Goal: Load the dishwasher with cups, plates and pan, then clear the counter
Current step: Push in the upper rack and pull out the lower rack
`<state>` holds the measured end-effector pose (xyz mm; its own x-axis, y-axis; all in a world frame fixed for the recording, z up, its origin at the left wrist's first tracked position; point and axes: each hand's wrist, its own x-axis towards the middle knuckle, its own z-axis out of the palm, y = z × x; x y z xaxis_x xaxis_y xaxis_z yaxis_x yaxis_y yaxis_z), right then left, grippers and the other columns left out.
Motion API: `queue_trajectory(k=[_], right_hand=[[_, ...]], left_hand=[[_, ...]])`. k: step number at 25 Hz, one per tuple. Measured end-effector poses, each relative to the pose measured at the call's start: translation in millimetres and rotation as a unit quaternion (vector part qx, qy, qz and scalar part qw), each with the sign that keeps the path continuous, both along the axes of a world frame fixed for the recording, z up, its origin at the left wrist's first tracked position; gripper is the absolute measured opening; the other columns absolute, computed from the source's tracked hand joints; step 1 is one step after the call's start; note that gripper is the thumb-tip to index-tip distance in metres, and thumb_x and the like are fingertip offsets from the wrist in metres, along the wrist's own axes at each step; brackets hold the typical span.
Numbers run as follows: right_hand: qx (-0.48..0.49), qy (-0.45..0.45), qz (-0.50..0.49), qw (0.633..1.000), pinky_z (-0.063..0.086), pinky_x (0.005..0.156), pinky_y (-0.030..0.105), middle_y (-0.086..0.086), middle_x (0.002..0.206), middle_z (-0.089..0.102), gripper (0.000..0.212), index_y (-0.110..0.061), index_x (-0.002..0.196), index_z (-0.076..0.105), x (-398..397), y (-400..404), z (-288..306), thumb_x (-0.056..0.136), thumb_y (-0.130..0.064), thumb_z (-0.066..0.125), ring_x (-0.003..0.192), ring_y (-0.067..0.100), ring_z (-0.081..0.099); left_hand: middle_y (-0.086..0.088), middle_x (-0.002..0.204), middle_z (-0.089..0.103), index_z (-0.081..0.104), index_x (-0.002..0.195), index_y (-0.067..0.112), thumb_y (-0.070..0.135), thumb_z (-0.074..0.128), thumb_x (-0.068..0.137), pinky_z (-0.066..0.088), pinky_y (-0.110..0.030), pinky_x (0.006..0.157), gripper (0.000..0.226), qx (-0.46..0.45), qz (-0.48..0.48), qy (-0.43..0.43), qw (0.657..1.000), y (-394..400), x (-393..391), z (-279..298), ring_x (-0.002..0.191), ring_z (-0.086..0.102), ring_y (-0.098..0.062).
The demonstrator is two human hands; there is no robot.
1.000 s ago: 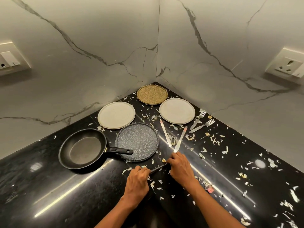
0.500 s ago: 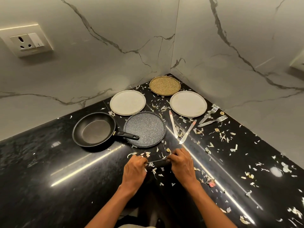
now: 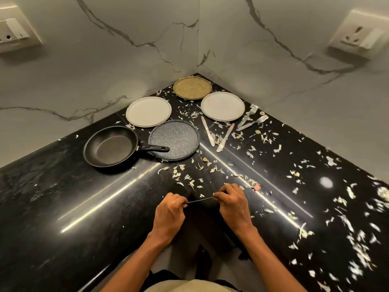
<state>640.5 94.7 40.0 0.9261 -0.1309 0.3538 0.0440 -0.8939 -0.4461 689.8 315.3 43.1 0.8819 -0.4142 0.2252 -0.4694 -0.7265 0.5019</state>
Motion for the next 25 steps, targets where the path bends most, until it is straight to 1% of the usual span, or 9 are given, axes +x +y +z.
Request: queue_trajectory(k=[6,8,11,14,17,20,22,23,25], right_hand=[[-0.030,0.012,-0.057,0.998,0.042,0.063,0.030,-0.003,0.080,0.061,0.016,-0.017,0.082,0.078,-82,35,-1,0.073,-0.007,0.087,0.075,0.017,0.053],[-0.034,0.008,-0.078,0.996,0.043,0.062,0.033,-0.002,0.080,0.061,0.014,-0.016,0.082,0.078,-119,57,-4,0.075,-0.007,0.086,0.074,0.020,0.054],[-0.036,0.003,-0.104,0.994,0.047,0.062,0.038,0.000,0.080,0.062,0.011,-0.015,0.083,0.079,-177,91,-7,0.076,-0.008,0.084,0.075,0.023,0.055],[-0.029,0.015,-0.148,0.988,0.048,0.061,0.037,0.000,0.080,0.062,0.012,-0.015,0.083,0.079,-240,128,-5,0.076,-0.006,0.084,0.075,0.023,0.055],[-0.032,0.031,-0.179,0.983,0.046,0.061,0.037,-0.002,0.079,0.062,0.014,-0.016,0.083,0.078,-298,157,-4,0.077,-0.004,0.082,0.074,0.022,0.054],[-0.029,0.042,-0.211,0.976,0.044,0.060,0.038,-0.003,0.079,0.061,0.013,-0.017,0.082,0.077,-344,175,-8,0.079,-0.004,0.076,0.073,0.022,0.053],[-0.028,0.049,-0.231,0.971,0.044,0.058,0.038,-0.002,0.078,0.061,0.014,-0.016,0.080,0.076,-376,185,-13,0.078,-0.003,0.077,0.072,0.022,0.052],[-0.026,0.055,-0.243,0.968,0.044,0.058,0.038,-0.002,0.078,0.060,0.015,-0.016,0.080,0.075,-393,191,-16,0.077,-0.002,0.079,0.072,0.022,0.052],[-0.017,0.081,-0.270,0.959,0.044,0.058,0.038,-0.002,0.078,0.059,0.017,-0.017,0.080,0.075,-431,204,-22,0.076,-0.001,0.081,0.073,0.021,0.051]], left_hand=[[0.006,0.072,0.067,0.072,0.075,0.016,-0.002,0.081,0.069,0.051,-0.033,0.052,0.021,-0.014,-0.074,-0.012,0.997,31,-50,-7,0.069,0.059,-0.015],[0.006,0.073,0.066,0.070,0.075,0.017,-0.001,0.080,0.070,0.050,-0.032,0.052,0.020,-0.011,-0.105,-0.010,0.994,50,-75,-8,0.070,0.059,-0.016],[0.007,0.073,0.064,0.068,0.075,0.019,0.003,0.079,0.072,0.046,-0.029,0.051,0.019,-0.004,-0.145,-0.010,0.989,77,-115,-11,0.071,0.058,-0.016],[0.007,0.073,0.064,0.067,0.075,0.019,0.004,0.078,0.074,0.047,-0.030,0.049,0.018,0.002,-0.191,0.020,0.981,103,-160,-11,0.070,0.056,-0.015],[0.009,0.074,0.064,0.067,0.076,0.020,0.006,0.076,0.077,0.048,-0.030,0.050,0.016,0.020,-0.234,0.037,0.971,122,-201,-10,0.070,0.055,-0.013],[0.008,0.074,0.064,0.066,0.076,0.020,0.010,0.070,0.079,0.051,-0.035,0.053,0.011,0.027,-0.262,0.049,0.964,131,-233,-17,0.071,0.056,-0.015],[0.008,0.074,0.063,0.066,0.077,0.020,0.016,0.063,0.080,0.051,-0.038,0.056,0.006,0.027,-0.287,0.053,0.956,136,-259,-23,0.073,0.056,-0.016],[0.008,0.074,0.063,0.065,0.077,0.020,0.017,0.063,0.080,0.051,-0.037,0.056,0.005,0.029,-0.298,0.058,0.952,138,-271,-25,0.074,0.056,-0.016],[0.009,0.073,0.061,0.063,0.075,0.021,0.016,0.069,0.078,0.049,-0.034,0.057,0.009,0.039,-0.320,0.068,0.944,140,-298,-30,0.075,0.054,-0.015]])
